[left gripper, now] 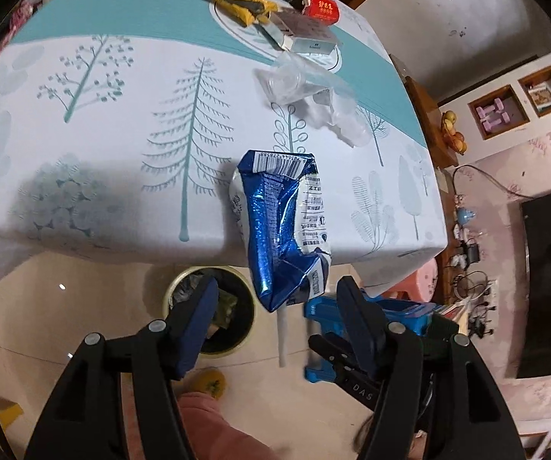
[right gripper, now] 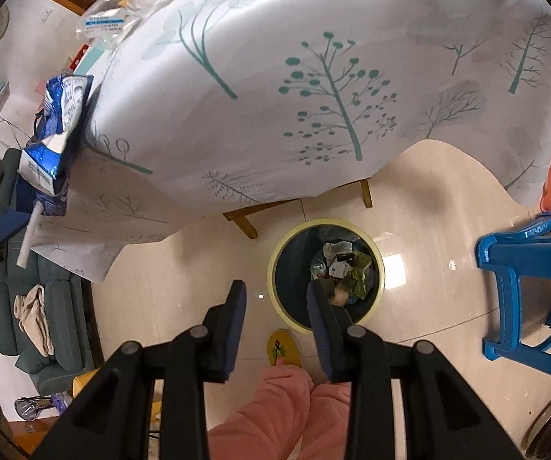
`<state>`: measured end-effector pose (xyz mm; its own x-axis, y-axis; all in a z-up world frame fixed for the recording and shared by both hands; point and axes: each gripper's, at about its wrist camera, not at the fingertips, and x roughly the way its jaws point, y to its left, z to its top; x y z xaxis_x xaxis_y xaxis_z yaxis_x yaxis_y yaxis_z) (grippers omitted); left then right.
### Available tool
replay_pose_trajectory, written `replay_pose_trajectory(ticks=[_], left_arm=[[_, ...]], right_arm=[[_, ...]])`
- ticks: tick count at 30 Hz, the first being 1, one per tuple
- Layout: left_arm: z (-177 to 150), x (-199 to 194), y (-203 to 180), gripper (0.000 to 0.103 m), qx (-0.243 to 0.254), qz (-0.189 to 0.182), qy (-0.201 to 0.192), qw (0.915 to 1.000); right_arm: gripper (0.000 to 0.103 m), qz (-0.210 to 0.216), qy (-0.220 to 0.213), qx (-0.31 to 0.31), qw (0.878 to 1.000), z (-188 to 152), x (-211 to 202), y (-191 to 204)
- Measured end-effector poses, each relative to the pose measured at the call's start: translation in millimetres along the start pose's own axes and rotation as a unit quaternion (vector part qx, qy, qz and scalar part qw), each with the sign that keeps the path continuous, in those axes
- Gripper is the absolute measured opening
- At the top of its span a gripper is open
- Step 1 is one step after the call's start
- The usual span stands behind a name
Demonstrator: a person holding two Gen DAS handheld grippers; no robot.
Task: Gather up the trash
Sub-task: 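Lower the green carton over the bin and open the right gripper, then move the blue snack bag over the bin and open the left gripper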
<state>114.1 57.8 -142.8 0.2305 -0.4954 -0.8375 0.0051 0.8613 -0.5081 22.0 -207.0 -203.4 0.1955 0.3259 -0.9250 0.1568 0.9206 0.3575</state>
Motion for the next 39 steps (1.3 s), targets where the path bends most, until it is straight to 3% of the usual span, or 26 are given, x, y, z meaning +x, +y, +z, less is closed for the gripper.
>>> replay_pose_trajectory(ticks=[9,18,25,26,28,29,39], left_arm=[[7.6,22.9,8.7,0.063,-0.039,-0.028,0.026,0.9985],[15.6,41.8,22.8,0.064,-0.108,-0.086,0.041,0.9896],[20.2,54.2,26.5,0.063,-0.125,-0.091,0.048,0.9869],[20.5,56.1,26.5,0.061,-0.126,-0.092,0.048,0.9866],[21.0,57.5,27.6,0.045,-0.128,-0.097,0.049,0.9858],[20.3,57.7,28.0,0.045,-0.128,-0.101,0.049,0.9854],[3.0,48.2,5.5,0.044,-0.054,-0.044,0.016,0.9974]], right_arm=[[0.033,0.008,-0.019,-0.010,1.000,4.7,-10.8,4.3],[0.033,0.007,-0.032,-0.041,0.999,7.2,-14.4,18.0],[0.033,0.004,-0.035,-0.046,0.998,5.4,-15.2,17.9],[0.033,0.004,-0.036,-0.046,0.998,5.4,-15.3,17.3],[0.033,0.002,-0.036,-0.045,0.998,5.3,-14.9,15.8],[0.033,0.003,-0.036,-0.044,0.998,5.1,-14.6,14.7],[0.033,0.001,-0.040,-0.038,0.998,2.5,-14.7,9.2]])
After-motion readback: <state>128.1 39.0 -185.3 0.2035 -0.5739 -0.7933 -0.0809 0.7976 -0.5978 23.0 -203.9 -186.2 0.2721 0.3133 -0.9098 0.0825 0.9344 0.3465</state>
